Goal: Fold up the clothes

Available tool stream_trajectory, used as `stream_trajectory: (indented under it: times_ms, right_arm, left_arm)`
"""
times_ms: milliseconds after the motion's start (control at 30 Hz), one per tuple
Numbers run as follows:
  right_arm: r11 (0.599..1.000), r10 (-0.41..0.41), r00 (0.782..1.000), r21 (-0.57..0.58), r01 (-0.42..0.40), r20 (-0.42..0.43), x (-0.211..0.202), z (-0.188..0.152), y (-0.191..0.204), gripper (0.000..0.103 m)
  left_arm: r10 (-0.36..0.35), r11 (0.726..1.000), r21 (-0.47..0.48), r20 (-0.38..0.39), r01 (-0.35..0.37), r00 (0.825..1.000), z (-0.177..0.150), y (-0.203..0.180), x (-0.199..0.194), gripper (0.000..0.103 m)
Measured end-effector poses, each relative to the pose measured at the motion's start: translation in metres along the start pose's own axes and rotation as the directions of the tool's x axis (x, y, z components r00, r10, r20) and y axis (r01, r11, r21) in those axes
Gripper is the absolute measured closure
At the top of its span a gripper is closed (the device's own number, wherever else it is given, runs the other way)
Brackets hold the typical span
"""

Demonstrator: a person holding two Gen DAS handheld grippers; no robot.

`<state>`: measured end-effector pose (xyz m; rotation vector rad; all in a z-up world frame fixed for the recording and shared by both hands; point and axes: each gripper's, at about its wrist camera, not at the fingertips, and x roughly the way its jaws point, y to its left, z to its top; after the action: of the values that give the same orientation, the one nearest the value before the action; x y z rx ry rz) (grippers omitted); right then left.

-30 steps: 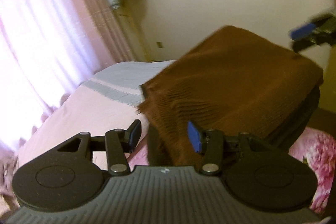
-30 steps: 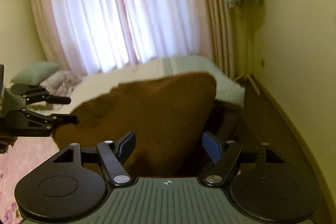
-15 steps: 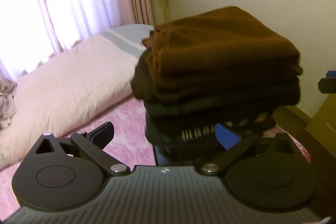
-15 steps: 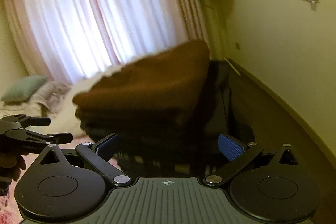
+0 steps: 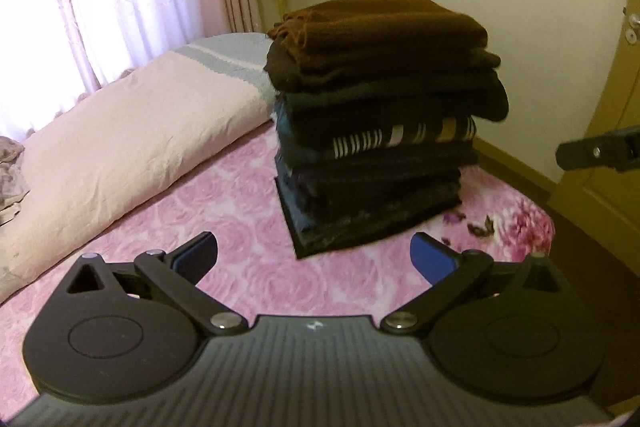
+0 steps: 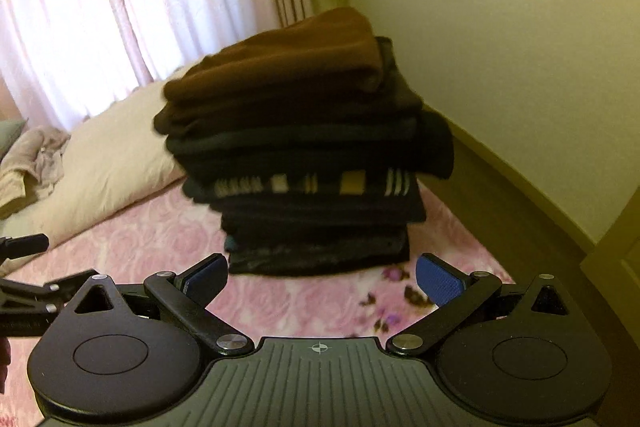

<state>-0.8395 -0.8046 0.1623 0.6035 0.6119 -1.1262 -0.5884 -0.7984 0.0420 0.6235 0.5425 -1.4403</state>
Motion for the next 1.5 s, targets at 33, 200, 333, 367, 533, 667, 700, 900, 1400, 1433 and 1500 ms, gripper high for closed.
stream_trajectory:
  times_ms: [33,200,333,367,533,667,700,900,1400,1433,1500]
  right_arm:
    - [1.000,-0.001,1.000,-0.002,0.001,0.003,-0.006,-0.004,0.007,0.000]
    - [1.000,-0.003,1.000,-0.026,0.004,0.029,-0.023,-0.009,0.033,0.000]
    - [0.999,-0.016,0.998,-0.048,0.018,0.055,-0.033,-0.006,0.035,0.000]
    - [0.998,-0.018,0.998,-0.053,0.021,0.058,-0.036,-0.005,0.034,0.000]
    - [0.998,-0.030,0.998,-0.052,0.033,0.057,-0.038,0.001,0.022,0.000]
    - [0.998,-0.033,0.998,-0.050,0.036,0.047,-0.040,-0.001,0.012,0.000]
    - [0.998,-0.032,0.999,-0.050,0.034,0.043,-0.040,-0.001,0.010,0.000]
    - [0.999,-0.022,1.000,-0.045,0.023,0.008,-0.039,-0.009,0.000,0.000]
    - [0.999,-0.007,1.000,-0.044,0.007,0.006,-0.044,-0.013,-0.002,0.000]
    - [0.999,-0.007,1.000,-0.046,0.007,0.006,-0.044,-0.013,-0.002,0.000]
    - [0.999,-0.004,1.000,-0.046,0.005,0.006,-0.044,-0.013,-0.001,0.000]
  left_arm:
    - [0.001,1.000,0.000,0.005,-0.001,1.000,-0.005,0.001,-0.007,0.002]
    - [0.005,0.999,-0.041,0.049,-0.003,0.999,-0.012,0.002,-0.030,0.002]
    - [0.024,0.998,-0.059,0.085,-0.019,0.996,-0.009,-0.004,-0.039,0.002]
    - [0.029,0.998,-0.065,0.090,-0.023,0.996,-0.008,-0.006,-0.040,0.002]
    - [0.035,0.995,-0.098,0.093,-0.026,0.995,-0.001,-0.018,-0.041,0.002]
    - [0.021,0.994,-0.107,0.071,-0.013,0.997,0.004,-0.031,-0.038,0.002]
    - [0.018,0.995,-0.104,0.064,-0.011,0.998,0.004,-0.034,-0.037,0.002]
    - [0.005,0.993,-0.115,0.047,0.000,0.999,0.005,-0.047,-0.033,0.002]
    - [0.028,0.995,-0.096,0.023,-0.025,0.999,0.002,-0.057,-0.029,0.002]
    - [0.027,0.995,-0.097,0.022,-0.025,0.999,0.002,-0.056,-0.029,0.002]
    - [0.029,0.995,-0.097,0.022,-0.026,0.999,0.001,-0.056,-0.029,0.002]
